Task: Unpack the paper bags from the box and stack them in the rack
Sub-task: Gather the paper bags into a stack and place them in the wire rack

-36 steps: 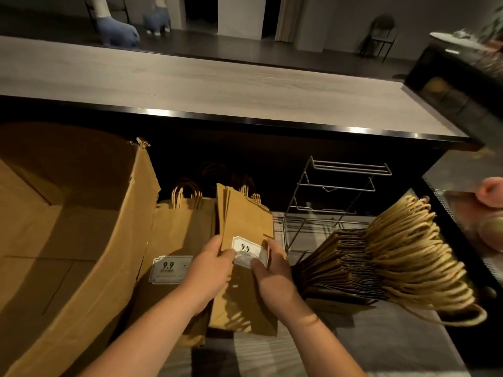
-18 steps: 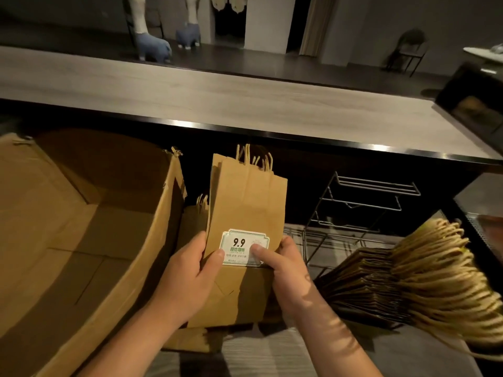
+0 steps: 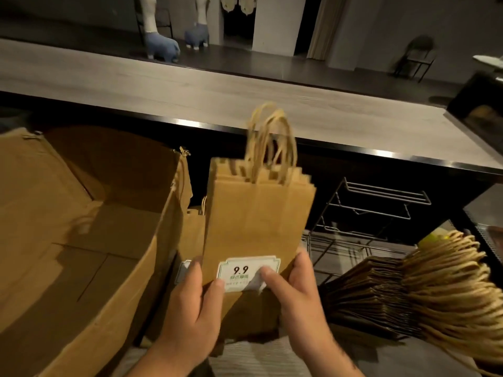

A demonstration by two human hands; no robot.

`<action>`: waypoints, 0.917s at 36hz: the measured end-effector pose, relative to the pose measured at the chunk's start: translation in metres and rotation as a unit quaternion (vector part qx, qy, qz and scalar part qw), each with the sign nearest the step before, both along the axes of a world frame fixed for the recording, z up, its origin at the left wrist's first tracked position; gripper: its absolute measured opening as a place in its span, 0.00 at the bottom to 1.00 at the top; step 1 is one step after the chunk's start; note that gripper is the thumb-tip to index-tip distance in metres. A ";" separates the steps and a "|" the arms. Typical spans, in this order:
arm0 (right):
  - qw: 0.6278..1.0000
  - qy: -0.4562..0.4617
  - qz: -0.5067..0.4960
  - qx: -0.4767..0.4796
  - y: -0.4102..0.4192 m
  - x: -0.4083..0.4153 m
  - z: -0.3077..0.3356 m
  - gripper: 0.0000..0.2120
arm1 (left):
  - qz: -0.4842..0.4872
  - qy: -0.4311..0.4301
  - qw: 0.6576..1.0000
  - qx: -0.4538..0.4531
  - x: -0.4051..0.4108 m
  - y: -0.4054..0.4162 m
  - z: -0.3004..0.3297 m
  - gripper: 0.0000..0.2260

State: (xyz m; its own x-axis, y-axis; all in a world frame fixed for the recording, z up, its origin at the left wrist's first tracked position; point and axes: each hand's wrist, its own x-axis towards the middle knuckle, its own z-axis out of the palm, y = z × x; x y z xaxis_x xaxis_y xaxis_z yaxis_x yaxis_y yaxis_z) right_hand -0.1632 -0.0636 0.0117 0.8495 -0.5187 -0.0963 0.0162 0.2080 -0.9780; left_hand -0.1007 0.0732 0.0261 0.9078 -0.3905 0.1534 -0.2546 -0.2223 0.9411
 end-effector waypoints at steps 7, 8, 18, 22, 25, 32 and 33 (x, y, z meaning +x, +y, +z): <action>0.989 -0.061 -0.013 -0.137 -0.017 0.033 0.007 0.15 | 0.035 0.033 0.997 -0.057 0.034 -0.019 -0.001 0.08; 0.987 -0.062 -0.011 -0.146 -0.017 0.035 0.004 0.15 | 0.047 0.051 0.996 -0.056 0.034 -0.021 -0.005 0.08; 0.995 0.007 0.016 -0.102 -0.012 0.027 -0.036 0.20 | 0.090 0.258 0.953 -0.131 0.031 -0.027 -0.048 0.09; 0.996 0.011 0.000 -0.086 -0.012 0.024 -0.040 0.18 | 0.027 0.255 0.959 -0.120 0.033 -0.026 -0.052 0.09; 0.995 0.026 -0.013 -0.091 -0.013 0.026 -0.042 0.18 | 0.013 0.197 0.980 -0.039 0.034 -0.030 -0.056 0.18; 0.991 -0.013 -0.064 -0.116 -0.020 0.039 -0.008 0.16 | 0.016 0.131 0.990 -0.050 0.041 -0.041 -0.032 0.21; 0.991 -0.016 -0.063 -0.116 -0.021 0.038 0.001 0.17 | 0.017 0.119 0.991 -0.057 0.041 -0.044 -0.025 0.21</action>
State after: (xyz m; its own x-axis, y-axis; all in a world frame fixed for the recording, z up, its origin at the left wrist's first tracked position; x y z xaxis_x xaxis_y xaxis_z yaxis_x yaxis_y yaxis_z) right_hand -0.1252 -0.0847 0.0128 0.7768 -0.6264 0.0648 0.0605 -0.0281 -0.9978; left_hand -0.0598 0.0290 0.0014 0.9361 -0.3507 -0.0259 -0.0156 -0.1148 0.9933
